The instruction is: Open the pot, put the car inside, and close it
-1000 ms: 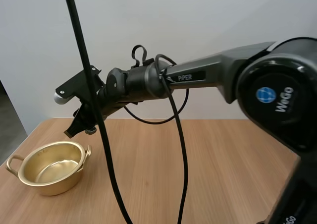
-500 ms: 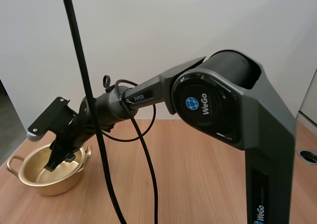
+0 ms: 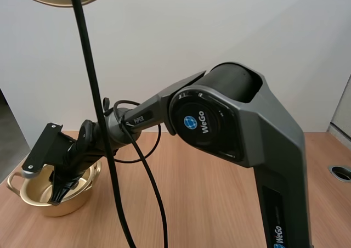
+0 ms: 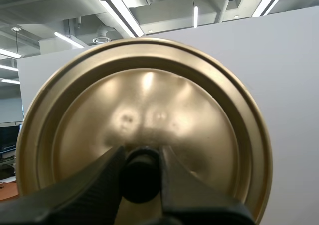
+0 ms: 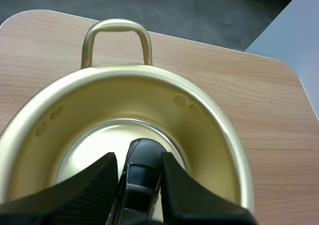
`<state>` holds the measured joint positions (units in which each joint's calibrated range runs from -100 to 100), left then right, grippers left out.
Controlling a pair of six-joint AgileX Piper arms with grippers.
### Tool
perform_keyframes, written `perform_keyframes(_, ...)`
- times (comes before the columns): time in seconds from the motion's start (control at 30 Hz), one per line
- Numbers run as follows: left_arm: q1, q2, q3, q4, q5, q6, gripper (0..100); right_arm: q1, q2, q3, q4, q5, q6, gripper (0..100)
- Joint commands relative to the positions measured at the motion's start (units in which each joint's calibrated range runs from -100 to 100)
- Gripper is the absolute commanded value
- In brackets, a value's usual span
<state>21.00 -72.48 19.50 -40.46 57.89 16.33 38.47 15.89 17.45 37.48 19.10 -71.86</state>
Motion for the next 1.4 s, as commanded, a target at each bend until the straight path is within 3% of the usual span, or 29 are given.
perform_keyframes(0.0,0.05,-0.1,0.1,0.9,-0.2,0.0,0,0.0,0.0,-0.1,0.3,0.2,0.0,72)
perform_keyframes(0.07,0.05,-0.1,0.1,2.3,-0.2,-0.1,0,0.0,0.0,-0.1,0.4,0.2,0.0,76)
perform_keyframes(0.23,0.05,-0.1,0.1,5.6,-0.2,-0.1,0,0.0,-0.6,-0.1,0.4,0.2,0.3,67)
perform_keyframes(0.37,0.05,0.1,0.2,9.9,-0.2,-0.2,0,-0.3,-3.1,0.4,0.3,0.4,1.6,32)
perform_keyframes(0.4,0.05,0.4,0.6,12.1,-0.3,-0.7,0,-0.5,-3.9,0.5,0.3,0.7,1.6,15)
perform_keyframes(0.43,0.05,0.5,0.9,13.7,-0.3,-1.4,0,-0.7,-5.0,0.7,0.3,0.7,1.6,5)
perform_keyframes(0.47,0.05,0.8,1.8,15.1,-0.3,-2.4,0,-0.9,-5.4,0.7,0.3,0.7,1.6,0)
perform_keyframes(0.53,0.05,1.6,4.5,19.2,-0.5,-4.5,0,-1.7,-7.9,0.7,0.4,0.7,2.3,0)
perform_keyframes(0.67,0.05,3.4,10.0,24.3,-2.2,-7.7,0,-7.6,-13.7,0.8,0.0,3.4,6.2,0)
perform_keyframes(0.97,0.05,12.0,17.9,24.7,3.0,-7.3,0,-23.1,-21.9,0.8,0.0,5.4,10.5,0)
perform_keyframes(1.13,0.05,20.9,20.7,24.7,10.9,-0.3,0,-30.8,-28.2,0.8,0.0,12.3,10.6,0)
perform_keyframes(1.37,0.05,31.3,21.3,25.3,15.7,3.2,0,-38.0,-35.3,0.8,0.0,22.8,10.5,0)
